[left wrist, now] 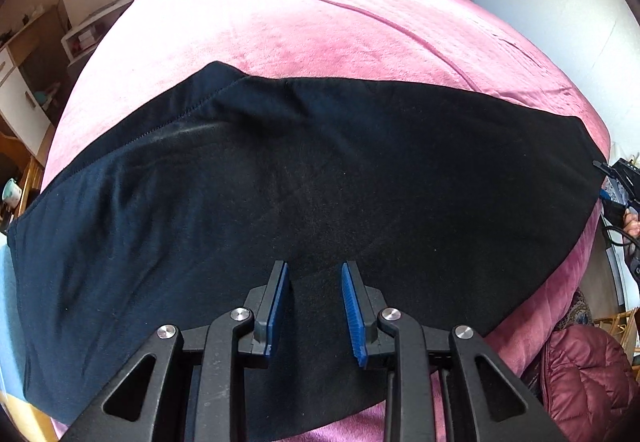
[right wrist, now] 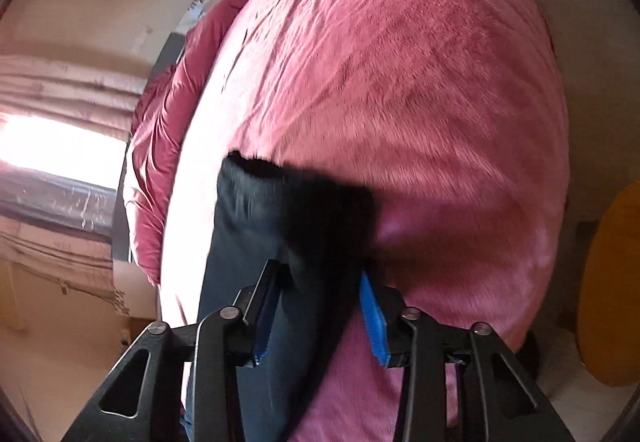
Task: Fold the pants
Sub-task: 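Grasp the black pant leg cuffs with the right tool and lift them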
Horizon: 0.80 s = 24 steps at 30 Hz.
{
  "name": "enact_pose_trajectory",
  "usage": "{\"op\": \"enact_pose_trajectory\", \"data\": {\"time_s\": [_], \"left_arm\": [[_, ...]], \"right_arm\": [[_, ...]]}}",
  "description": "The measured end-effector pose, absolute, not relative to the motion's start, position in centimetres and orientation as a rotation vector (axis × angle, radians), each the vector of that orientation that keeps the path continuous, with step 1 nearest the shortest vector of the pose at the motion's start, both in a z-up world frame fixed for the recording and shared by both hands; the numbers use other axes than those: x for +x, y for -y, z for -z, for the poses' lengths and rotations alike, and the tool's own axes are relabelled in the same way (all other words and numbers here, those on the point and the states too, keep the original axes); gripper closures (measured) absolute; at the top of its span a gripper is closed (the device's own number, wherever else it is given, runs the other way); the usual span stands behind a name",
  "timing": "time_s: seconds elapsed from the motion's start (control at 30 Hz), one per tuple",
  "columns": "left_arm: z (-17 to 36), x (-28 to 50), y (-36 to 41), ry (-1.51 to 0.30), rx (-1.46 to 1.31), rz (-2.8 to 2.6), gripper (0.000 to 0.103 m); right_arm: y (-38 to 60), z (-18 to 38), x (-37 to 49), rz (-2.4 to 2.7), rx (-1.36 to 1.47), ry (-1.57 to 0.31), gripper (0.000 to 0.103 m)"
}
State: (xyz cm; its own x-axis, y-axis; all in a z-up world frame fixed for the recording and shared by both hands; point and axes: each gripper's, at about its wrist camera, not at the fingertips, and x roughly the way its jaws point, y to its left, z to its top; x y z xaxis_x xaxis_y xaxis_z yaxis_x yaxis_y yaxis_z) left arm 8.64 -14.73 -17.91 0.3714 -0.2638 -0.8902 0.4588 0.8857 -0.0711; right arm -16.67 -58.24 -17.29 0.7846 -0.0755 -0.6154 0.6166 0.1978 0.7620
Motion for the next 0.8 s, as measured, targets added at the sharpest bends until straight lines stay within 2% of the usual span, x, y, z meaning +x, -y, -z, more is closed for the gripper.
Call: {"op": "enact_pose_trajectory", "data": {"time_s": [0.1, 0.17, 0.23, 0.53, 0.8], "left_arm": [[18.2, 9.0, 15.3, -1.104, 0.203, 0.458, 0.075], [18.4, 9.2, 15.7, -1.107, 0.209, 0.456, 0.075], [18.5, 9.3, 15.8, -1.108, 0.204, 0.455, 0.075], [18.1, 9.7, 14.5, -1.117, 0.139, 0.468, 0.075], [17.1, 10.0, 11.9, -1.108, 0.066, 0.443, 0.075]], "right_arm": [[58.8, 17.3, -15.1, 0.522, 1.274, -0.501, 0.071], [59.1, 16.7, -14.0, 0.534, 1.238, -0.537, 0.080], [58.9, 15.5, -13.5, 0.533, 1.181, -0.556, 0.084], [56.6, 8.0, -10.5, 0.398, 0.975, -0.570, 0.084], [49.4, 3.3, -5.1, 0.181, 0.829, -0.609, 0.084]]}}
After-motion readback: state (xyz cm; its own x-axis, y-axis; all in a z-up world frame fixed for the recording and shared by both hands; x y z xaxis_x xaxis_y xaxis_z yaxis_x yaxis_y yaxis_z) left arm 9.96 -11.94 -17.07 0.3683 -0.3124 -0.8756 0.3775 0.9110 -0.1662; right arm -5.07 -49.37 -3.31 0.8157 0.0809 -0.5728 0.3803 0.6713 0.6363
